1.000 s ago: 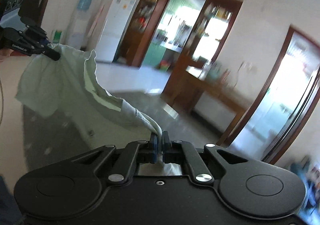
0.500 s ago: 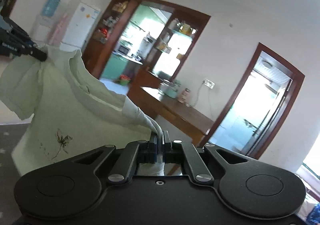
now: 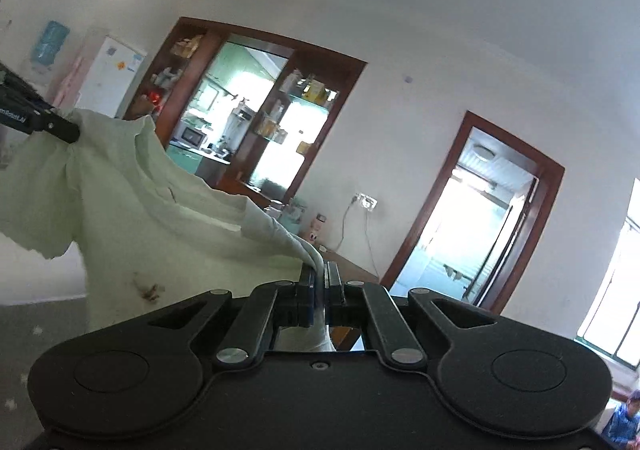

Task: Fold clothes
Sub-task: 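Lift the shirt with both grippers and shake it out in the air, then lay the shirt flat on the table and open both grippers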

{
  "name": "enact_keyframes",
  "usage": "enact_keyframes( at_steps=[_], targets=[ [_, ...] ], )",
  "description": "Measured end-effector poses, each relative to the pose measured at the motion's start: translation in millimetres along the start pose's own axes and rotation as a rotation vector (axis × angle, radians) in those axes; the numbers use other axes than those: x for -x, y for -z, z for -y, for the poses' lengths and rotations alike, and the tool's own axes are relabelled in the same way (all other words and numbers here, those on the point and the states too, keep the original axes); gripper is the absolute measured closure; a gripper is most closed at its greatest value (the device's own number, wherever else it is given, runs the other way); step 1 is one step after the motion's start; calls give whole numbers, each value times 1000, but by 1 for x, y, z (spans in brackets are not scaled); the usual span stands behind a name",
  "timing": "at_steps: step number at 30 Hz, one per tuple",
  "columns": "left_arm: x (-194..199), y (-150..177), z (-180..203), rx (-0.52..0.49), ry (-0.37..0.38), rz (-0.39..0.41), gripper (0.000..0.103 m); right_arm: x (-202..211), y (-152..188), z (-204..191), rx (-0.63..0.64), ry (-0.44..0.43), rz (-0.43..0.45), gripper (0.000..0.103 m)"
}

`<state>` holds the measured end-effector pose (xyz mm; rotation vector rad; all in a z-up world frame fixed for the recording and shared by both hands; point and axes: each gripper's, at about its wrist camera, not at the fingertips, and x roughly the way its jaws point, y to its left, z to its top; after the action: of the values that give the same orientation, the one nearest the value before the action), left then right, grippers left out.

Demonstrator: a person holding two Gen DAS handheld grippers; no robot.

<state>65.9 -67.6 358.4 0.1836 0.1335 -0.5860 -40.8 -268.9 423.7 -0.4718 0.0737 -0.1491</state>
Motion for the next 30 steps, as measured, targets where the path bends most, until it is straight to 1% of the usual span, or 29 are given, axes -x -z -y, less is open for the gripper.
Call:
enact_keyframes(
  at_steps=[2,3,4,7,9,11,15,16,18,19,22,24,27,30],
  targets=[
    [13,21,8,-29,16,-22,91,21,22,-10,17,-32,-24,98],
    [20,33,13,-44,18,-34,91,25,26,-15,21,-42,-32,98],
    [27,47,19,-62,24,-49,91,34,37,-22,28,-68,-51,98],
    [63,118,41,-144,64,-139,91,68,81,-55,74,-159,-119,98],
    [83,154,49,-176,86,-196,91,89,107,-76,98,-218,-164,98],
    [102,190,54,-184,111,-253,91,109,131,-97,111,-283,-214,98],
    [136,247,61,-209,144,-338,91,141,172,-142,114,-427,-314,98],
    [142,257,61,-200,150,-354,90,146,178,-150,111,-452,-333,98],
    [155,288,60,-170,164,-422,90,160,191,-167,89,-512,-372,98],
    [158,296,62,-186,157,-436,90,165,193,-173,80,-530,-382,98],
    [166,319,64,-234,142,-483,90,175,200,-182,51,-565,-407,89],
    [170,327,64,-255,133,-498,88,182,204,-182,32,-572,-422,76],
    [173,336,61,-243,111,-509,88,192,209,-168,-8,-552,-450,71],
    [182,338,68,-232,111,-510,88,196,219,-155,-70,-504,-485,71]
  ],
)
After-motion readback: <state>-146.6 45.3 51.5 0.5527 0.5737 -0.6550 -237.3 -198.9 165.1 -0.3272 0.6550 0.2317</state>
